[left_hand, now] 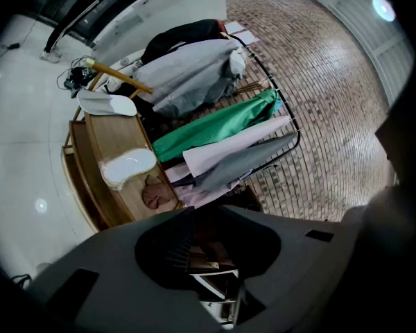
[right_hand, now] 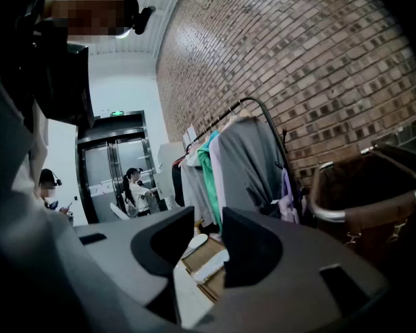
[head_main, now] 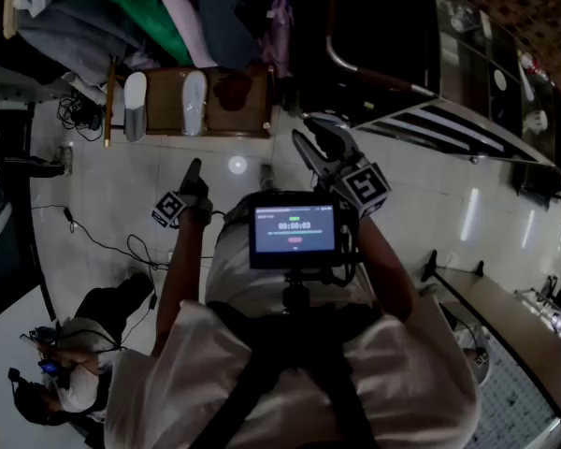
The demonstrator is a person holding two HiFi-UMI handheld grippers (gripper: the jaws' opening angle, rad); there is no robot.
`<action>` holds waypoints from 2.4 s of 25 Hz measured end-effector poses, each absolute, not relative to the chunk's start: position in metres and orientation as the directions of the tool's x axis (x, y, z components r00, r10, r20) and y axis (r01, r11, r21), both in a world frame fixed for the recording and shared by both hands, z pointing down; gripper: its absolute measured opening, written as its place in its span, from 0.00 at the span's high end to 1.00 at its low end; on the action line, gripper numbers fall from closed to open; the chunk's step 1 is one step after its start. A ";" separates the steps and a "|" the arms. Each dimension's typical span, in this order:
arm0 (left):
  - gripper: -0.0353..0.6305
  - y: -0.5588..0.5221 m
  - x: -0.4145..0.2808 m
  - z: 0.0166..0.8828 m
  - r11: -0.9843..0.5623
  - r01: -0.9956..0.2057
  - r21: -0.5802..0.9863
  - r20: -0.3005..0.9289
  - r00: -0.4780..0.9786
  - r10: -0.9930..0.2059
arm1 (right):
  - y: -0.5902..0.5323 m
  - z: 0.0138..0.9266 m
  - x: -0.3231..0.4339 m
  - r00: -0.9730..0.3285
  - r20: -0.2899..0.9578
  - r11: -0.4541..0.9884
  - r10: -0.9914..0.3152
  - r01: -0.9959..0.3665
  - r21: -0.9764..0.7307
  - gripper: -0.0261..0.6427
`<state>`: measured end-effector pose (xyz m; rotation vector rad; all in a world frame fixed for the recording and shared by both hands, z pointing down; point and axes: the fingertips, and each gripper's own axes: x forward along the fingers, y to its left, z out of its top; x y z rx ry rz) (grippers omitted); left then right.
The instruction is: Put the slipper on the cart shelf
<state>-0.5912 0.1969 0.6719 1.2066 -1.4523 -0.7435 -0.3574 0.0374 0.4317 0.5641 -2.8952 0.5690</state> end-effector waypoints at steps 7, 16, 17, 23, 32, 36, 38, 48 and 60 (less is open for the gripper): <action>0.81 0.197 -0.608 0.698 0.346 -0.223 0.911 0.366 0.050 -0.929 | 0.040 0.433 -0.366 -0.919 0.210 0.859 -0.334 -0.388 -0.334 0.76; 0.75 0.172 -0.665 0.779 0.370 -0.058 0.927 0.373 0.035 -0.927 | 0.039 0.448 -0.418 -0.909 0.266 0.861 -0.322 -0.398 -0.317 0.76; 0.73 0.171 -0.671 0.788 0.382 -0.047 0.923 0.383 0.033 -0.923 | 0.039 0.449 -0.425 -0.907 0.272 0.860 -0.321 -0.399 -0.317 0.76; 0.72 0.170 -0.694 0.834 0.434 0.010 0.901 0.434 0.014 -0.901 | 0.031 0.465 -0.447 -0.899 0.306 0.856 -0.312 -0.406 -0.320 0.76; 0.70 0.171 -0.700 0.885 0.466 -0.046 0.884 0.468 0.048 -0.882 | 0.026 0.467 -0.469 -0.895 0.339 0.880 -0.290 -0.389 -0.274 0.76; 0.70 0.175 -0.706 0.911 0.494 -0.026 0.869 0.494 0.046 -0.868 | 0.022 0.481 -0.482 -0.886 0.380 0.886 -0.266 -0.380 -0.267 0.76; 0.70 0.173 -0.718 0.932 0.510 -0.026 0.860 0.510 0.045 -0.859 | 0.017 0.503 -0.497 -0.879 0.407 0.884 -0.248 -0.377 -0.276 0.76; 0.69 0.169 -0.714 0.950 0.524 -0.012 0.852 0.524 0.052 -0.850 | 0.027 0.552 -0.532 -0.870 0.476 0.911 -0.127 -0.292 -0.291 0.76; 0.64 0.158 -0.710 0.955 0.501 0.003 0.865 0.501 0.040 -0.865 | 0.049 0.589 -0.556 -0.841 0.541 0.919 0.004 -0.210 -0.334 0.76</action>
